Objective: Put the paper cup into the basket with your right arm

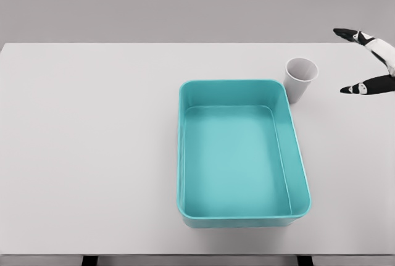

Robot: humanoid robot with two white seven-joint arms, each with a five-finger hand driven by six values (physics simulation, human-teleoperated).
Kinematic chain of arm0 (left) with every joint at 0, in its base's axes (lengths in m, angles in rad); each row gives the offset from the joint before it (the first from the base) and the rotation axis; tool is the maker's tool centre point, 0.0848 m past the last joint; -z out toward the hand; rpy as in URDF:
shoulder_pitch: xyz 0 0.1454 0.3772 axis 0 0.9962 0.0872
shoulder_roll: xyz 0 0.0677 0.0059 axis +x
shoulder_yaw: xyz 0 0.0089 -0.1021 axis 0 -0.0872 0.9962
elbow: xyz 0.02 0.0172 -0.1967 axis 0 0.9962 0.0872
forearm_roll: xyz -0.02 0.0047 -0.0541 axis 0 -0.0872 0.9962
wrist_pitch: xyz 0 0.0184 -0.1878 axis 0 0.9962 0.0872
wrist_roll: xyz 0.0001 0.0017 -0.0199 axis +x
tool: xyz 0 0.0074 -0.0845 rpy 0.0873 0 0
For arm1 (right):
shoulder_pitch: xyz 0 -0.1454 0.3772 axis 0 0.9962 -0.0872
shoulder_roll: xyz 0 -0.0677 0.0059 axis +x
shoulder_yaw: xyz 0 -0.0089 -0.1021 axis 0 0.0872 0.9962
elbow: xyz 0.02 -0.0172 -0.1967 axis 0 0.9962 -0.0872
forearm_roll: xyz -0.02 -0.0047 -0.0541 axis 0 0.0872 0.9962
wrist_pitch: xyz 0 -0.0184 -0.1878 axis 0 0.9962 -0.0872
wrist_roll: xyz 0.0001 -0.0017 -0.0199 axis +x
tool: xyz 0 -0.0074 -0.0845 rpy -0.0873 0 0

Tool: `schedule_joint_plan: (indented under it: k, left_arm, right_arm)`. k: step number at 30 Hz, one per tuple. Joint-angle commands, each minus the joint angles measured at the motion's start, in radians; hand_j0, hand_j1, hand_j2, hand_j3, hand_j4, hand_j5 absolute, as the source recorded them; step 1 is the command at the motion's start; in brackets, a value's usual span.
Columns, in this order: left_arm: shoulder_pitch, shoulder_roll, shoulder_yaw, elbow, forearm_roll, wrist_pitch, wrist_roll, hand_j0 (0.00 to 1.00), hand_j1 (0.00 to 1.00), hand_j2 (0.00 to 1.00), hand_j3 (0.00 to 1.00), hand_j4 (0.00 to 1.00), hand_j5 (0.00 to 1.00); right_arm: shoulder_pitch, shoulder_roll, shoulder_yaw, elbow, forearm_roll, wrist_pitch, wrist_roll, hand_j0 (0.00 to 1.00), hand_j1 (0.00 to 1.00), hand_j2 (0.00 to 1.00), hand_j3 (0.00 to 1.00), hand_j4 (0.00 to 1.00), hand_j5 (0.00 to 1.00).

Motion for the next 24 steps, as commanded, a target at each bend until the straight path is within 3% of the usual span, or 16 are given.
schedule_joint_plan:
  k: [1, 3, 8, 13, 24]
  left_arm:
    - [0.0, 0.0, 0.0, 0.0, 0.0, 0.0, 0.0, 1.0, 1.0, 1.0, 1.0, 1.0, 1.0]
    - [0.0, 0.0, 0.0, 0.001, 0.0, 0.0, 0.0, 1.0, 1.0, 1.0, 1.0, 1.0, 1.0]
    - [0.0, 0.0, 0.0, 0.0, 0.0, 0.0, 0.0, 1.0, 1.0, 1.0, 1.0, 1.0, 1.0]
    - [0.0, 0.0, 0.0, 0.0, 0.0, 0.0, 0.0, 1.0, 1.0, 1.0, 1.0, 1.0, 1.0]
    - [0.0, 0.0, 0.0, 0.0, 0.0, 0.0, 0.0, 1.0, 1.0, 1.0, 1.0, 1.0, 1.0]
  right_arm:
    - [0.0, 0.063, -0.003, 0.104, -0.07, 0.059, 0.003, 1.0, 1.0, 1.0, 1.0, 1.0, 1.0]
    - [-0.046, 0.102, -0.004, 0.228, -0.126, 0.058, 0.003, 1.0, 1.0, 1.0, 1.0, 1.0, 1.0]
    - [-0.063, 0.123, -0.018, 0.356, -0.258, 0.053, 0.003, 1.0, 1.0, 1.0, 1.0, 1.0, 1.0]
    - [-0.063, 0.154, -0.021, 0.409, -0.399, 0.05, 0.003, 1.0, 1.0, 1.0, 1.0, 1.0, 1.0]
    - [-0.106, 0.26, 0.063, 0.517, -0.404, 0.058, 0.003, 1.0, 1.0, 1.0, 1.0, 1.0, 1.0]
